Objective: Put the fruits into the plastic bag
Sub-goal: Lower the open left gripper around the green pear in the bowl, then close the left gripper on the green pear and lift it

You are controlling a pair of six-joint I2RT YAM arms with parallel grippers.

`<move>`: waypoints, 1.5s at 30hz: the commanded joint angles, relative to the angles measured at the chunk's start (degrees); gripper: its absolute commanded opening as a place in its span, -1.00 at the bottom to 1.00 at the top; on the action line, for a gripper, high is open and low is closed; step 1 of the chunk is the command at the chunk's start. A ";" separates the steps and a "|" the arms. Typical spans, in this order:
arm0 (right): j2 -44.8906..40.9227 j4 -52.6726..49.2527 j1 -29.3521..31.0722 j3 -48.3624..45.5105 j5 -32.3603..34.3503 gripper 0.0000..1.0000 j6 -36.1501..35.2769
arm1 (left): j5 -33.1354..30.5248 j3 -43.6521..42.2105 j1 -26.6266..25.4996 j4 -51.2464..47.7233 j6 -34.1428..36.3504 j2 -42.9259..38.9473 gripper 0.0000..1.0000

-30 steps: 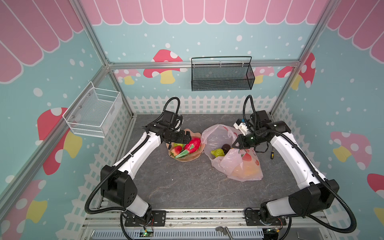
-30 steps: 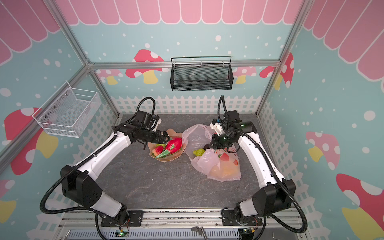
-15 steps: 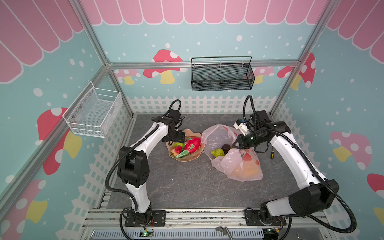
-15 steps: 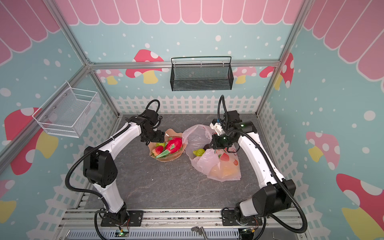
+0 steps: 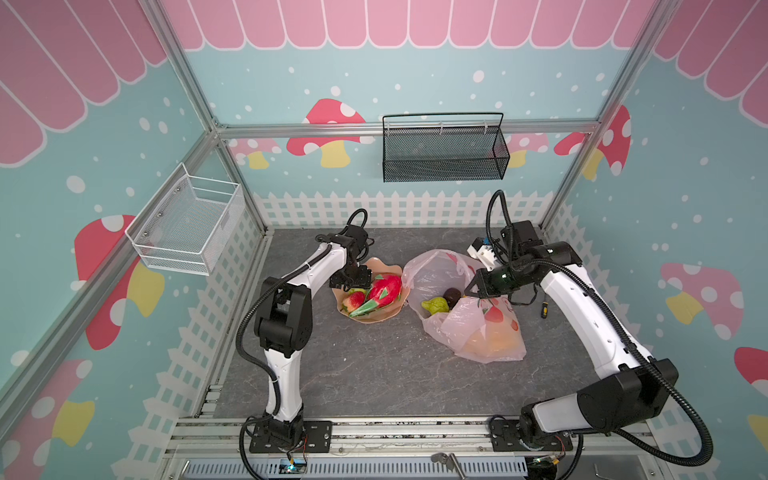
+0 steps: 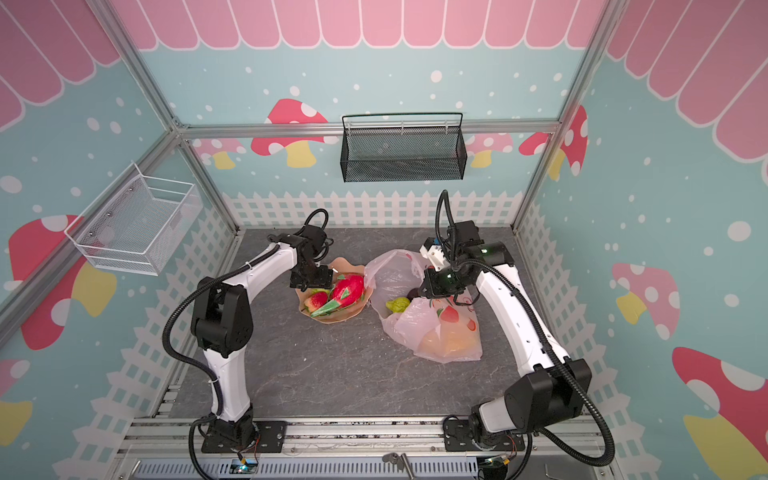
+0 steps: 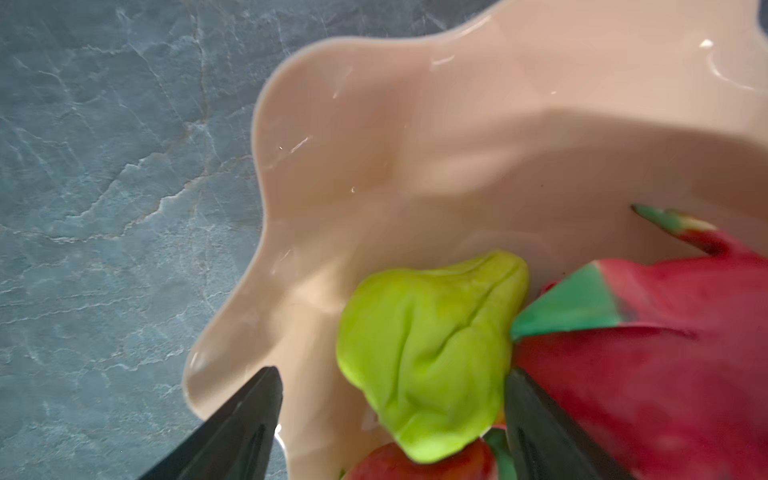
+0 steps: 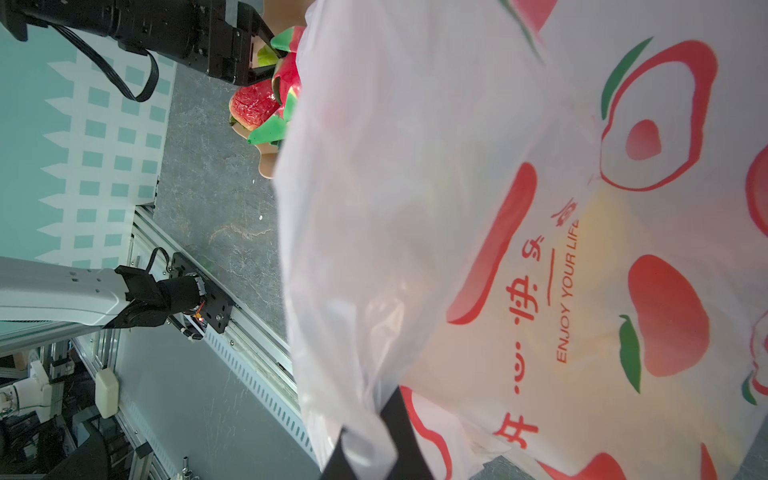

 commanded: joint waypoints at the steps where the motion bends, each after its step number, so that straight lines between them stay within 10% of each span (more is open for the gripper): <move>1: -0.25 -0.67 0.35 0.69 0.13 -1.00 -1.07 | -0.29 1.02 -0.03 0.91 -1.76 1.62 0.67; 28: -1.22 -0.89 0.35 0.74 0.41 -1.00 -0.58 | 1.38 -1.89 0.04 2.64 -2.27 -0.64 -0.11; 45: -1.43 -1.17 0.39 0.72 0.67 -1.00 -0.63 | -2.03 3.72 0.08 1.31 -0.05 -11.93 -0.22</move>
